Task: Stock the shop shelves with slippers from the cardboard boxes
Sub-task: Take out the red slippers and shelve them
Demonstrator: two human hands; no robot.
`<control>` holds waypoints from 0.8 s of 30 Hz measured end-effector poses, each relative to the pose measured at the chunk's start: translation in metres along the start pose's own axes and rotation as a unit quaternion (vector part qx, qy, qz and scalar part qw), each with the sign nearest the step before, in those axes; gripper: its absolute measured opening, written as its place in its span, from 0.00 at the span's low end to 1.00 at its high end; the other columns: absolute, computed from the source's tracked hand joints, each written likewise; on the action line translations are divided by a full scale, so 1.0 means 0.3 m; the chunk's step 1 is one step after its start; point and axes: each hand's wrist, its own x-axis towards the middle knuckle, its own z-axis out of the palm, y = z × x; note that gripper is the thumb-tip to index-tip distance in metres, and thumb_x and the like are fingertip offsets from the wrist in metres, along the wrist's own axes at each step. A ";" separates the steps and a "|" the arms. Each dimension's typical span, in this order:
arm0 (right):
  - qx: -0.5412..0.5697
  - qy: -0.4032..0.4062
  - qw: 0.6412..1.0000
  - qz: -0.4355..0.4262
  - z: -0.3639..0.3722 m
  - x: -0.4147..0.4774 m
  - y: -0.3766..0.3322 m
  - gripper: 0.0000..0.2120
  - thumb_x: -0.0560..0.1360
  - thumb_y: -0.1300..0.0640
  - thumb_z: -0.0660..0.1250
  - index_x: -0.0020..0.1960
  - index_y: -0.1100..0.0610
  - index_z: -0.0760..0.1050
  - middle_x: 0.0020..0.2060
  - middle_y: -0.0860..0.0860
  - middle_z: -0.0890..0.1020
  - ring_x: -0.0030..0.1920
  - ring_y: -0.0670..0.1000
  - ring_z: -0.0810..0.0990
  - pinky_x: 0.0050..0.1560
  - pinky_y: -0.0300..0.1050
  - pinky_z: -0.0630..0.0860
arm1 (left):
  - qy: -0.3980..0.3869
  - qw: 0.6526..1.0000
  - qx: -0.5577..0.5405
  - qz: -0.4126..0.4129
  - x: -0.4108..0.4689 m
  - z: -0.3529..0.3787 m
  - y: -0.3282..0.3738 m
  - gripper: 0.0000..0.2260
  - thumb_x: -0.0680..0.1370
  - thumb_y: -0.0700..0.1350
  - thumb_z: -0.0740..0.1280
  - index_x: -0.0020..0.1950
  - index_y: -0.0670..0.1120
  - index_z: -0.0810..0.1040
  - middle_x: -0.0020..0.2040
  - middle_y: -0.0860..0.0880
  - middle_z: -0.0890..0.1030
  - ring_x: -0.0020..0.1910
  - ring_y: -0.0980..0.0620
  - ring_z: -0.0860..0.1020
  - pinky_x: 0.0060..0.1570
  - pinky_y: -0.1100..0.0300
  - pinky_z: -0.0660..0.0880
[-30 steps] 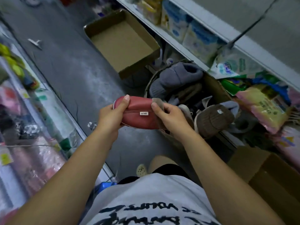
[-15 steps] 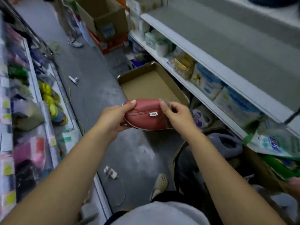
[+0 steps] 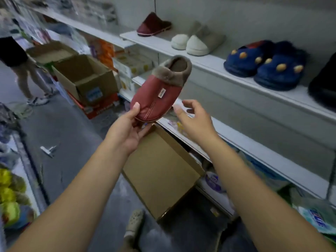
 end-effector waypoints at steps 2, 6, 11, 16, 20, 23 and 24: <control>-0.054 0.026 0.998 -0.018 0.018 0.141 -0.039 0.23 0.80 0.41 0.66 0.70 0.52 0.73 0.66 0.46 0.75 0.66 0.47 0.73 0.56 0.33 0.72 | -0.032 0.999 -0.010 -0.009 0.151 0.021 0.073 0.07 0.81 0.49 0.68 0.56 0.47 0.79 0.46 0.50 0.86 0.52 0.52 0.82 0.43 0.57 0.82; -0.203 0.081 0.976 -0.014 0.113 0.471 -0.095 0.24 0.80 0.40 0.65 0.70 0.53 0.73 0.68 0.49 0.73 0.71 0.50 0.69 0.68 0.45 0.66 | -0.070 0.997 -0.010 -0.027 0.478 0.023 0.239 0.10 0.81 0.48 0.69 0.60 0.45 0.78 0.51 0.48 0.84 0.49 0.52 0.83 0.38 0.59 0.83; -0.297 0.095 0.950 -0.002 0.246 0.841 -0.112 0.26 0.81 0.42 0.65 0.72 0.57 0.72 0.70 0.54 0.74 0.72 0.55 0.69 0.68 0.44 0.65 | -0.097 0.994 -0.002 -0.045 0.874 0.032 0.467 0.06 0.82 0.47 0.68 0.54 0.45 0.78 0.50 0.47 0.84 0.48 0.53 0.82 0.43 0.56 0.82; -0.455 0.100 0.885 0.013 0.311 1.045 -0.076 0.27 0.82 0.43 0.63 0.74 0.57 0.70 0.73 0.55 0.71 0.74 0.57 0.64 0.71 0.50 0.63 | -0.116 0.990 -0.022 -0.081 1.194 0.124 0.606 0.04 0.81 0.46 0.69 0.50 0.46 0.79 0.40 0.49 0.86 0.44 0.53 0.83 0.58 0.52 0.80; -0.570 0.145 0.809 0.002 0.337 1.099 -0.058 0.21 0.81 0.43 0.62 0.68 0.55 0.76 0.65 0.53 0.78 0.66 0.57 0.72 0.66 0.50 0.61 | -0.138 0.986 -0.009 -0.089 1.364 0.193 0.641 0.08 0.80 0.51 0.70 0.49 0.46 0.80 0.45 0.49 0.87 0.43 0.55 0.84 0.59 0.56 0.80; -0.519 0.166 0.838 0.001 0.335 1.116 -0.048 0.19 0.80 0.49 0.67 0.67 0.57 0.78 0.64 0.55 0.80 0.65 0.59 0.73 0.67 0.51 0.67 | -0.140 0.986 0.081 -0.034 1.431 0.223 0.637 0.16 0.79 0.57 0.70 0.52 0.43 0.79 0.39 0.48 0.84 0.26 0.58 0.79 0.35 0.64 0.80; -0.499 0.174 0.849 0.007 0.336 1.117 -0.046 0.18 0.80 0.50 0.68 0.67 0.57 0.79 0.65 0.55 0.80 0.66 0.59 0.73 0.64 0.51 0.70 | -0.143 0.983 0.115 -0.014 1.449 0.233 0.638 0.18 0.79 0.58 0.70 0.52 0.43 0.78 0.35 0.48 0.82 0.23 0.58 0.75 0.30 0.65 0.78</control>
